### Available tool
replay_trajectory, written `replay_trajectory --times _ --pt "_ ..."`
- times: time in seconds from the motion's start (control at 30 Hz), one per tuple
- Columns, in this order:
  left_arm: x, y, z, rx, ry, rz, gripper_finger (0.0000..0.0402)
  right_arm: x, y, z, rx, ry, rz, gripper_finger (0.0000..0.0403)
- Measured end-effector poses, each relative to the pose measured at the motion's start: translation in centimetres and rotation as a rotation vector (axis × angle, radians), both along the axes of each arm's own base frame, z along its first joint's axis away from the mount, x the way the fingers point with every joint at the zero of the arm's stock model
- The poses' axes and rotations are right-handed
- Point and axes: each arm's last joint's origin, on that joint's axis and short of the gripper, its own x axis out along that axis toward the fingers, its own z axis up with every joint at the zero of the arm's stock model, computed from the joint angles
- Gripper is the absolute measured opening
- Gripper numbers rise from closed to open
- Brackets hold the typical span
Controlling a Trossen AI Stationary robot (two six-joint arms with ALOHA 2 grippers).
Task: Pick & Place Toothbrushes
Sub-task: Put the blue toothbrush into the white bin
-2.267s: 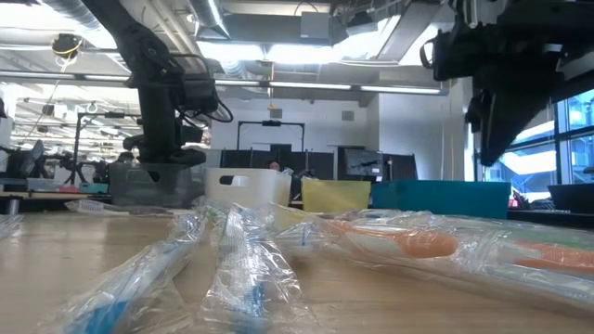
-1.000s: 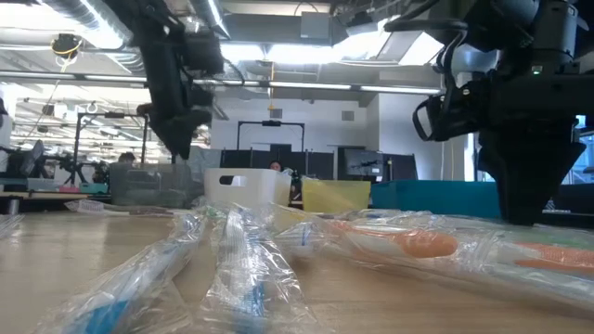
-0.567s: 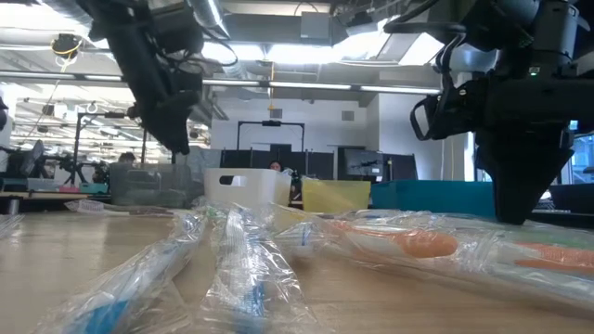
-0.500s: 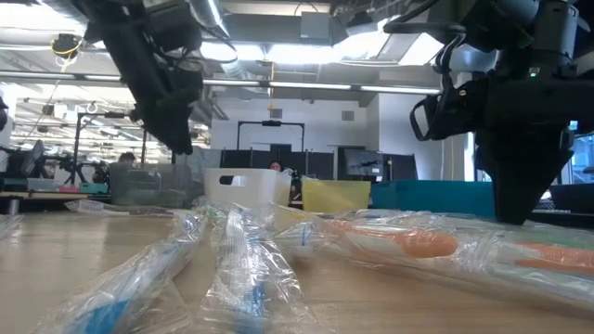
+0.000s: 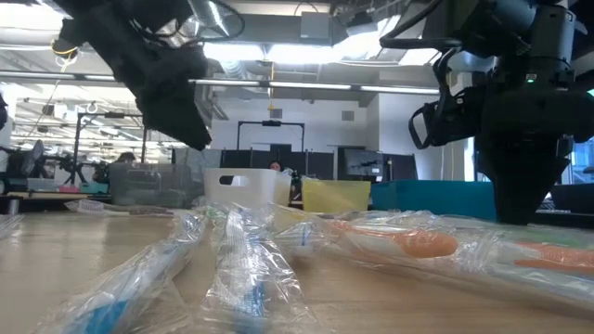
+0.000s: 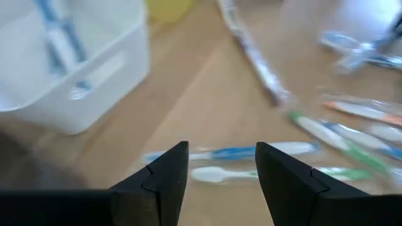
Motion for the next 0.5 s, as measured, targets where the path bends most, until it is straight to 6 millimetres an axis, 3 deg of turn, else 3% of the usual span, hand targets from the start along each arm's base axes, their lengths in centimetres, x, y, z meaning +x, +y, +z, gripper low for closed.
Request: replay_trajectory --times 0.27,0.5 --pt "1.2 -2.3 -0.1 0.088 -0.039 -0.180 0.0180 -0.6 -0.2 0.6 -0.008 0.013 0.036 0.0026" --pt "3.0 -3.1 -1.2 0.116 -0.079 -0.226 0.0180 -1.2 -0.6 2.7 -0.041 -0.051 0.069 0.0019"
